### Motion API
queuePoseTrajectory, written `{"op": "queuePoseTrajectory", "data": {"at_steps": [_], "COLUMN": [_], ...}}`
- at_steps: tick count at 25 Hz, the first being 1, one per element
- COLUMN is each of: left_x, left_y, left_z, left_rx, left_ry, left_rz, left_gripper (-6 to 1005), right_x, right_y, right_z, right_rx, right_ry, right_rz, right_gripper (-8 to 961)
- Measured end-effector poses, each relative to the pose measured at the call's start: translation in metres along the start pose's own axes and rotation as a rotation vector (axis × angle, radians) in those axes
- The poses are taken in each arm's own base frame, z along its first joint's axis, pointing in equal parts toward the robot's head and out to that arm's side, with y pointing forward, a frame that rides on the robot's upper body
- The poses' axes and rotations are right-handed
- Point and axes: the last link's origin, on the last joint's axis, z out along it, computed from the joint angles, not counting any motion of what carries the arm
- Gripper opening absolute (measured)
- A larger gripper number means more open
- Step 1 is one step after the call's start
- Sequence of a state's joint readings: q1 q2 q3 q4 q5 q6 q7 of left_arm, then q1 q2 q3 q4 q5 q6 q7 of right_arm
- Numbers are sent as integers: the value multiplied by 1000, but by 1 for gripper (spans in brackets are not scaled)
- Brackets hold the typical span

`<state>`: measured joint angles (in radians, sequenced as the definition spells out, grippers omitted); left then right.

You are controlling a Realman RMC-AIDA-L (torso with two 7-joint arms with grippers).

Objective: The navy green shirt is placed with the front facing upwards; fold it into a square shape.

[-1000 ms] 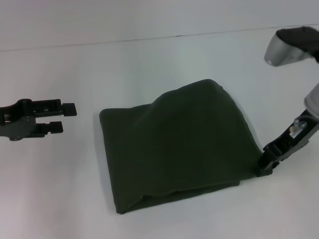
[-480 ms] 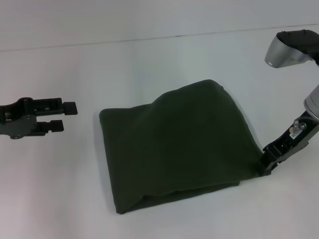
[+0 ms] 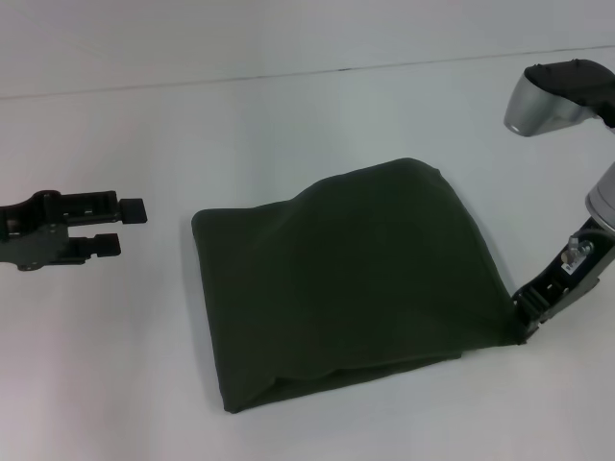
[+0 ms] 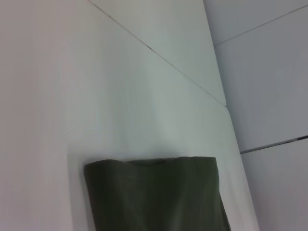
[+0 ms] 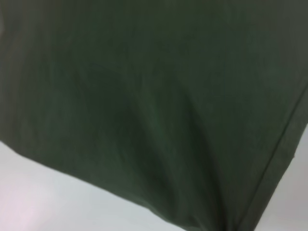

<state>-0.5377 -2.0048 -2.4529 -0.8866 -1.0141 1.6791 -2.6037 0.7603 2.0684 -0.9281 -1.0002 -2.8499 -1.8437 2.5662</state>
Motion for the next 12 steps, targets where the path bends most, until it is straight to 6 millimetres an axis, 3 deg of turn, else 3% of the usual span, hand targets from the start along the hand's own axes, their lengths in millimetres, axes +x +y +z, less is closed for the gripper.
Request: {"op": "queuePoseTrajectory", "data": {"at_steps": [12], "left_x": [-2], "left_y": [-2], "left_z": [2], "left_rx": [-5], "left_ry": [-5], "left_rz": [-3], "left_gripper": [811], "right_x": [4], "right_y": [-15], "right_z": [-6], "right_rx": [75], "right_ry": [22], "right_rz": [39], "right_gripper": [44]}}
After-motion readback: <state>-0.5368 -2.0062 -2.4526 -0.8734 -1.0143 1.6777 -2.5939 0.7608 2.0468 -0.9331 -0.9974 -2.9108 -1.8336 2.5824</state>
